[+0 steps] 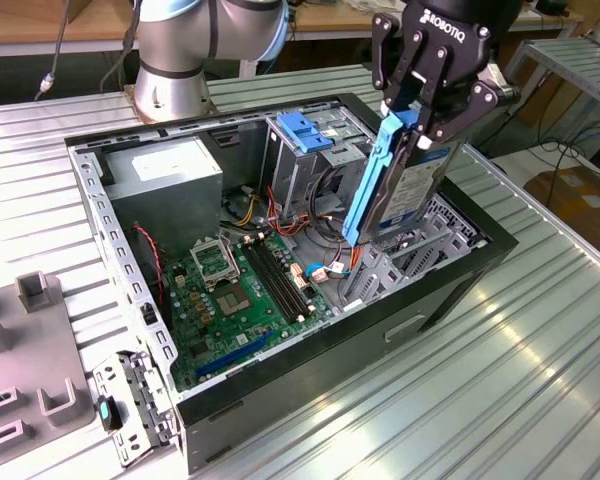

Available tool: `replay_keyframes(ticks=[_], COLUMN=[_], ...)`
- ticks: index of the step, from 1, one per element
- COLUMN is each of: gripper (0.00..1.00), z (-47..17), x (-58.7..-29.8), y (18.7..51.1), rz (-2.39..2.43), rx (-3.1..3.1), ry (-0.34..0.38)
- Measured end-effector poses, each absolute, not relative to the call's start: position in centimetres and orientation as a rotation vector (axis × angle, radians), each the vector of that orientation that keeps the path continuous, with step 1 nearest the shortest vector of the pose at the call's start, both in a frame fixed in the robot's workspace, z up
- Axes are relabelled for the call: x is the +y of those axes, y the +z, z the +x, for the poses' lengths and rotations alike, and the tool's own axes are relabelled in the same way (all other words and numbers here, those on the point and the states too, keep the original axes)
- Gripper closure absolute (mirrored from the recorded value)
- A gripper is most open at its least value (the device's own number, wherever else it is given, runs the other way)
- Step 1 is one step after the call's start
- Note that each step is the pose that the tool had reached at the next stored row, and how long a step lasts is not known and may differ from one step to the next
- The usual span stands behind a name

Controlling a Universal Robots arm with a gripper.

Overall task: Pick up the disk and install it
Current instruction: 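Insert the disk into the insertion slot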

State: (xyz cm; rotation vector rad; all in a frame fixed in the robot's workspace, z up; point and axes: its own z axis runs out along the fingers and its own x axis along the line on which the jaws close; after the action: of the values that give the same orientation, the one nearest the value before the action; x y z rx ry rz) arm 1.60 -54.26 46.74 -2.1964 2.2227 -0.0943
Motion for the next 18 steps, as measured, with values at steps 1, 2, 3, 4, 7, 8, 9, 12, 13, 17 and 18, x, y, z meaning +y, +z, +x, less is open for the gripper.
replay_keyframes(ticks=[1,2,3,4,7,8,9,12,13,17,18], gripper=[0.63,0.63,0.63,0.63,0.63,0.63,0.63,0.63,0.63,0.63,0.63], z=[1.9,2.3,2.6,3.0,4.2,4.6,4.8,5.2,5.2,5.4,5.5], x=[-54.3,-54.3,-54.3,-54.3,-54.3,-54.3,-54.4,-54.4,-54.5,-54.6,-54.6], y=[46.7,46.7,46.6,46.6,46.5,46.5,46.5,46.3,46.2,45.9,45.9], rz=[-2.196,-2.197,-2.197,-2.197,-2.198,-2.198,-2.198,-2.199,-2.199,-2.204,-2.204], rx=[2.223,2.223,2.223,2.223,2.224,2.224,2.224,2.225,2.225,2.222,2.222], ry=[-0.095,-0.095,-0.096,-0.096,-0.097,-0.098,-0.098,-0.100,-0.101,-0.102,-0.102])
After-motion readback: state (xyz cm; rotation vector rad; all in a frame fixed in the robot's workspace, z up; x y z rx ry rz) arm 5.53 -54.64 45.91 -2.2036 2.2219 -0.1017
